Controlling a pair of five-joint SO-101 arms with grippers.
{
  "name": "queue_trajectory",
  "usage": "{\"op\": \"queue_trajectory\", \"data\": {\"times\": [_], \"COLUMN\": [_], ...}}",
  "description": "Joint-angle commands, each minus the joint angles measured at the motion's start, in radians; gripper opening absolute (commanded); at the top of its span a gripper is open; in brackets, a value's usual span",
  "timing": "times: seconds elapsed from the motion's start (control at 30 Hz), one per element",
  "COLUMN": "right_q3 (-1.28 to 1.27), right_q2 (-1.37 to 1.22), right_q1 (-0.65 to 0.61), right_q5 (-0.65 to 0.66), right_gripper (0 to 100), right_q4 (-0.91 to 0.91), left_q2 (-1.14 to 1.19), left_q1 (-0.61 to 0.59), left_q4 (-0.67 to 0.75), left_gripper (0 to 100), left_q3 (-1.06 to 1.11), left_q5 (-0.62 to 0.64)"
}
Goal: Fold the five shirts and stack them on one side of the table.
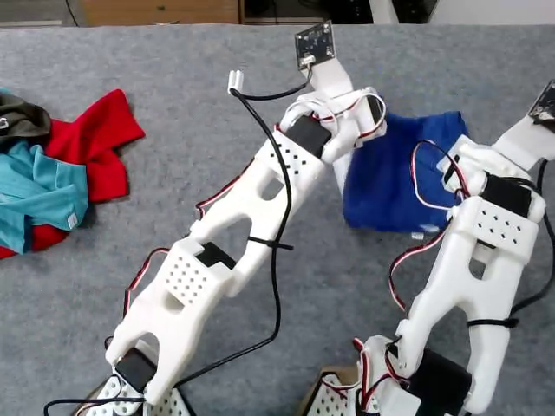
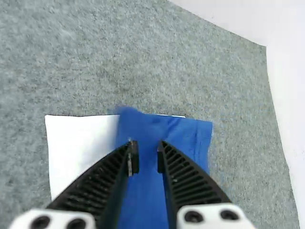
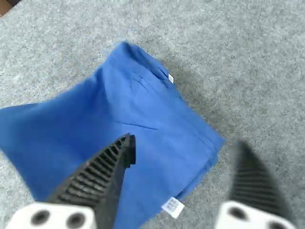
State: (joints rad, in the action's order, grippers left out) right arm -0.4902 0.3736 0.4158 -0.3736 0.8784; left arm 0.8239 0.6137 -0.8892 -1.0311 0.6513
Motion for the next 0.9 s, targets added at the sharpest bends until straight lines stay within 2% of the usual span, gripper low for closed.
{"op": "queue_trajectory", "data": {"times": [0.0, 0.1, 0.23, 0.33, 0.5, 0.67, 0.87], "right_q3": [-0.002, 0.002, 0.005, 0.005, 0.005, 0.002, -0.004], "right_q2": [0.041, 0.041, 0.041, 0.042, 0.096, 0.191, 0.213], "right_q1": [0.013, 0.013, 0.012, -0.007, -0.07, -0.179, -0.389], "right_q5": [0.011, 0.011, 0.011, 0.011, 0.011, 0.005, 0.009], "right_gripper": [64.5, 60.5, 47.6, 32.2, 0.7, 3.3, 3.3], "right_q4": [-0.021, -0.021, -0.023, -0.021, -0.025, -0.028, -0.02], "left_q2": [-0.021, -0.021, -0.022, -0.025, -0.027, -0.021, -0.019], "left_q1": [-0.021, -0.034, -0.051, -0.075, -0.157, -0.29, -0.512], "left_q4": [0.017, 0.017, -0.034, -0.118, -0.334, -0.617, -0.827], "left_gripper": [9, 9, 9, 9, 9, 8, 8], "left_q3": [-0.017, -0.015, -0.032, -0.078, -0.209, -0.359, -0.488], "left_q5": [0.006, 0.006, 0.0, -0.014, -0.15, -0.25, -0.385]}}
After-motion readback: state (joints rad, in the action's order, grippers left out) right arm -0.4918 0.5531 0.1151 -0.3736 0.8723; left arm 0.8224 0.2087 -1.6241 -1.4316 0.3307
